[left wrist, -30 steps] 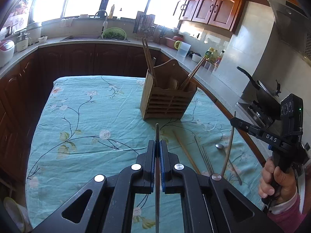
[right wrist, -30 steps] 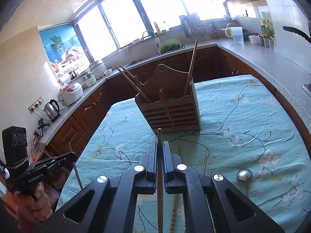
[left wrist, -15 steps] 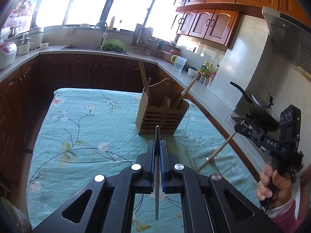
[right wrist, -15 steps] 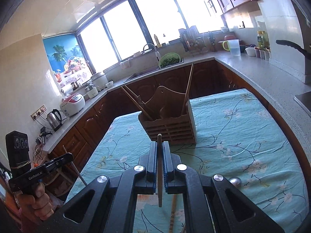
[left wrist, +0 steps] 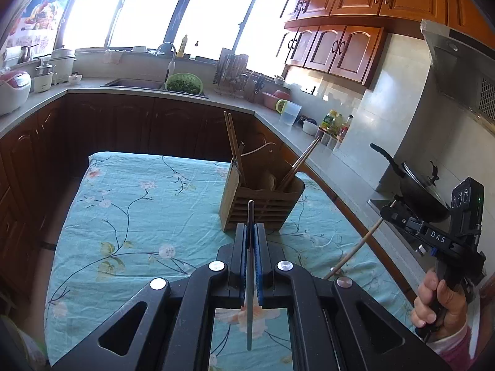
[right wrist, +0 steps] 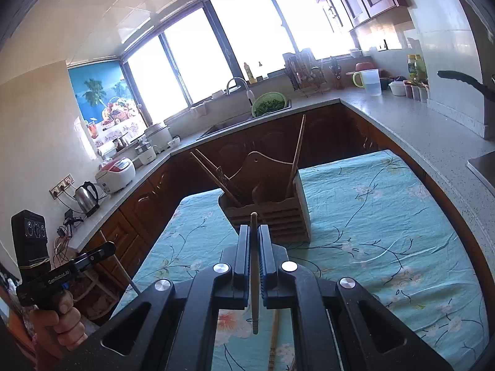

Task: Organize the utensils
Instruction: 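Lift both held chopsticks and lower them into the wooden caddy slots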

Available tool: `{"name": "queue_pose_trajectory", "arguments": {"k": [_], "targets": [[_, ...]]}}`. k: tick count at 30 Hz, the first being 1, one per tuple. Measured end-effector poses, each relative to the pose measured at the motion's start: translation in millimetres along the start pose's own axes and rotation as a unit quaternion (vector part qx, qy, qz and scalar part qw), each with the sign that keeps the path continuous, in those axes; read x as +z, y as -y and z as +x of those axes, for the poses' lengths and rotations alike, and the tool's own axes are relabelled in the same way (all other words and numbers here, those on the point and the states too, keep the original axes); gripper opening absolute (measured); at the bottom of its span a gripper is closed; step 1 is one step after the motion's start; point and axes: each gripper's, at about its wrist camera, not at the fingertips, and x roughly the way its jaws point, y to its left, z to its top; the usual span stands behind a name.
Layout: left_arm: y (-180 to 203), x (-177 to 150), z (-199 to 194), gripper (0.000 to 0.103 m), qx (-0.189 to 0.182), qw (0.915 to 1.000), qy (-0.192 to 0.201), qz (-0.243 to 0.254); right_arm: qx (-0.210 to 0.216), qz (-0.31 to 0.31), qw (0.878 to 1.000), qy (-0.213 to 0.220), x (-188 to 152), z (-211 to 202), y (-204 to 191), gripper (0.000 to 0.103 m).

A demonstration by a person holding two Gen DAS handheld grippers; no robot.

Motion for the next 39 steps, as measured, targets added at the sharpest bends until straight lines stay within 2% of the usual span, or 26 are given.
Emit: {"name": "queue_pose_trajectory", "arguments": {"k": [7,13,17,22,27,31,34,39], "targets": [[-1,14,9,0.002,0.002,0.9998,0.019,-0.003,-0.001,0.001,1.000,0.015,14,1,5,0.005],[3,32,18,0.002,0.005,0.9985,0.054,-0.003,-0.008,-0.001,0.999,0.037,33,3,10,0.005],[4,54,29,0.002,0.007,0.9969,0.078,-0.005,-0.011,-0.001,0.998,0.065,59,4,12,0.005],[9,88,48,0.002,0.011,0.9920,0.126,-0.008,-0.013,0.006,0.995,0.102,98,10,18,0.005],[7,112,83,0.002,0.022,0.9864,0.159,-0.035,-0.023,0.011,0.992,0.127,134,24,25,0.005],[4,110,118,0.003,0.037,0.9821,0.177,-0.052,-0.033,0.019,0.990,0.135,148,44,33,0.005],[7,97,146,0.003,0.047,0.9788,0.191,-0.058,-0.038,0.029,0.989,0.137,147,62,44,0.005],[16,68,193,0.003,0.062,0.9820,0.172,-0.049,-0.044,0.037,0.992,0.115,132,99,56,0.005]]}}
